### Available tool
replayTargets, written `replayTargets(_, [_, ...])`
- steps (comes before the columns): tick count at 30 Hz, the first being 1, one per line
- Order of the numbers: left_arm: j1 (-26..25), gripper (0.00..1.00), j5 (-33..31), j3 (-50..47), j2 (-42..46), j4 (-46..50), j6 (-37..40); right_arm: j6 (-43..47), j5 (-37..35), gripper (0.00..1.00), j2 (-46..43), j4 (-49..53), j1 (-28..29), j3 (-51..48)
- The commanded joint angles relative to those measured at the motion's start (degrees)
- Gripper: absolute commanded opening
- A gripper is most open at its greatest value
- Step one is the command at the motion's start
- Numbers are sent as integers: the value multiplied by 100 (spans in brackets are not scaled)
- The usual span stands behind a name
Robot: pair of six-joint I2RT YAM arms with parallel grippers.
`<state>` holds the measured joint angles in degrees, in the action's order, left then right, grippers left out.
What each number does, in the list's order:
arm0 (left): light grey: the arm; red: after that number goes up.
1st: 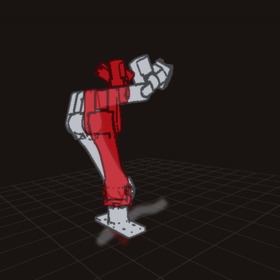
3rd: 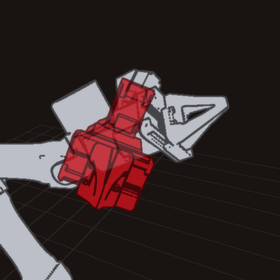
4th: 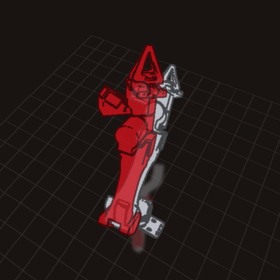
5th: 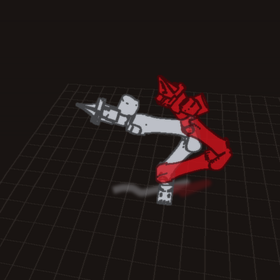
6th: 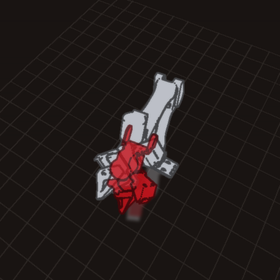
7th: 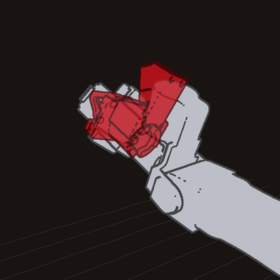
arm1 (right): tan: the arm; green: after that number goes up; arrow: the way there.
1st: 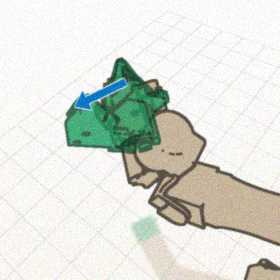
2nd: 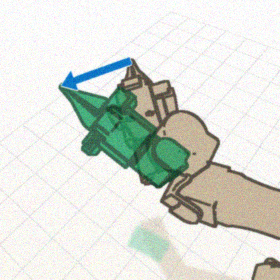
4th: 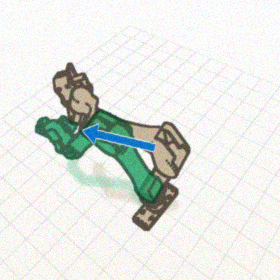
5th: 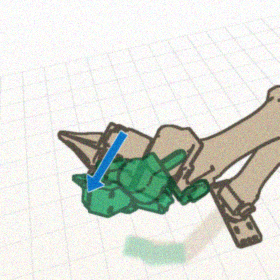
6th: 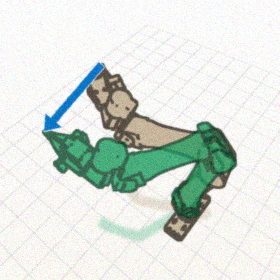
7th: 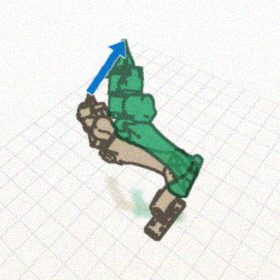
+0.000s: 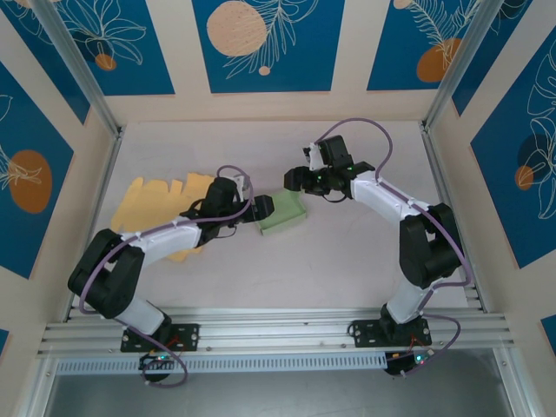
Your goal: Fold the paper box
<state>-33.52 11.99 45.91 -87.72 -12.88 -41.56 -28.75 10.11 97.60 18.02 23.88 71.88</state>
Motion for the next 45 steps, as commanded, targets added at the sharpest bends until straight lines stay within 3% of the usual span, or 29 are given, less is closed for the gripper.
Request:
replayTargets(1, [-56,82,84,-106,0,-402,-71,-183,127,60,-162,-9,34,-136])
replayTargets(13, [-134,87,451,-724,81,-880,131,-183,-435,55,-289,-35,30,-762])
replayTargets(23, [-153,92,139,-1269,719,-565,201,-219,-806,55,-235,-370,88,-1314])
replayTargets(26, [-153,94,-135,-1349,1086,-203,221,-172,-928,55,-208,-387,133,-1343])
replayTargets(30, [-155,94,-688,-859,1436,1081,754,-100,-1126,55,-152,-301,211,-1325])
replayTargets(34, [-143,92,-1151,-39,1147,2105,1450,-69,-1248,55,-79,-282,256,-1371])
replayTargets(38, [-12,77,-1296,474,519,2288,1788,-57,-1253,56,-55,-275,282,-1378])
replayTargets(45, [375,74,-873,1202,-665,2189,1949,-36,-1332,63,7,-231,280,-1393])
